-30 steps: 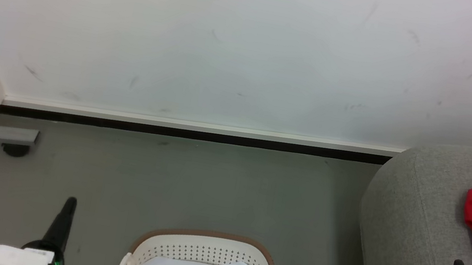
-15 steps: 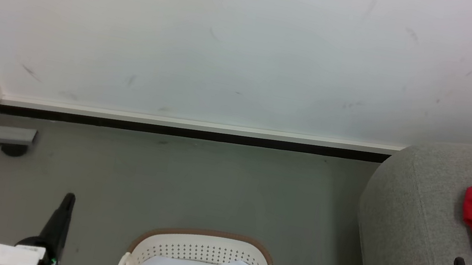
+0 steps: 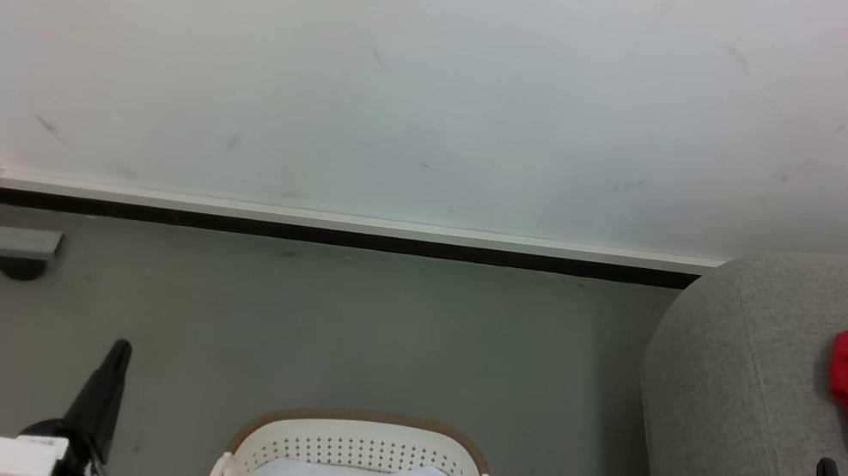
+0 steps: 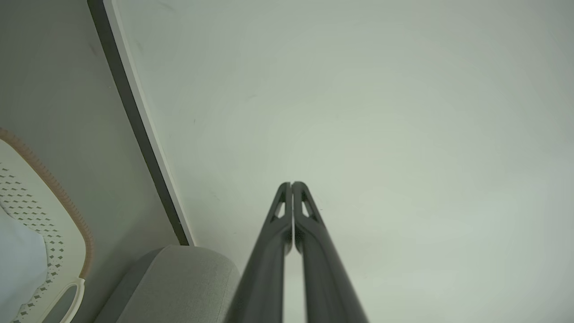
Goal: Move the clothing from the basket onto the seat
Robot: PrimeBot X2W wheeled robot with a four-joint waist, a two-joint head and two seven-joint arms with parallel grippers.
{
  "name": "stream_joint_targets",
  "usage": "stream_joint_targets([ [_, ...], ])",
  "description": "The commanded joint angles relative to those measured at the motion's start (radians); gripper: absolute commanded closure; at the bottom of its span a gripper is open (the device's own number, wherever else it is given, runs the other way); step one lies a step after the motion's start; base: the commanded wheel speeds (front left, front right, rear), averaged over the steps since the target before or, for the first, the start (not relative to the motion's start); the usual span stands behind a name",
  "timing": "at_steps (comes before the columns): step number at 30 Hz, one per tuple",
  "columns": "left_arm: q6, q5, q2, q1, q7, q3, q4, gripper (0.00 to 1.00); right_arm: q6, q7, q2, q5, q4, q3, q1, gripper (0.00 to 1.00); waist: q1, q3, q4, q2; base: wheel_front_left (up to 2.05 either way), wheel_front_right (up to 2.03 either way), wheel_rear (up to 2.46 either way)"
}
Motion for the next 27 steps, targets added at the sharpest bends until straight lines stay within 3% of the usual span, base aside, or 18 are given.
stream_joint_targets([
  [1, -0.006, -0.013, 0.007, -0.009, 0.004, 0.004, -0.004, 1.0, -0.002, 0.0, 0.001, 0.005, 0.003, -0.003, -0.012, 1.0, 0.0, 0.0, 0.0, 0.0, 0.0, 0.0, 0.0],
  [27, -0.006, -0.013, 0.007, -0.009, 0.004, 0.003, -0.003, 1.0, -0.002, 0.006, 0.004, -0.002, 0.003, -0.008, -0.013, 1.0, 0.0, 0.0, 0.0, 0.0, 0.0, 0.0, 0.0],
])
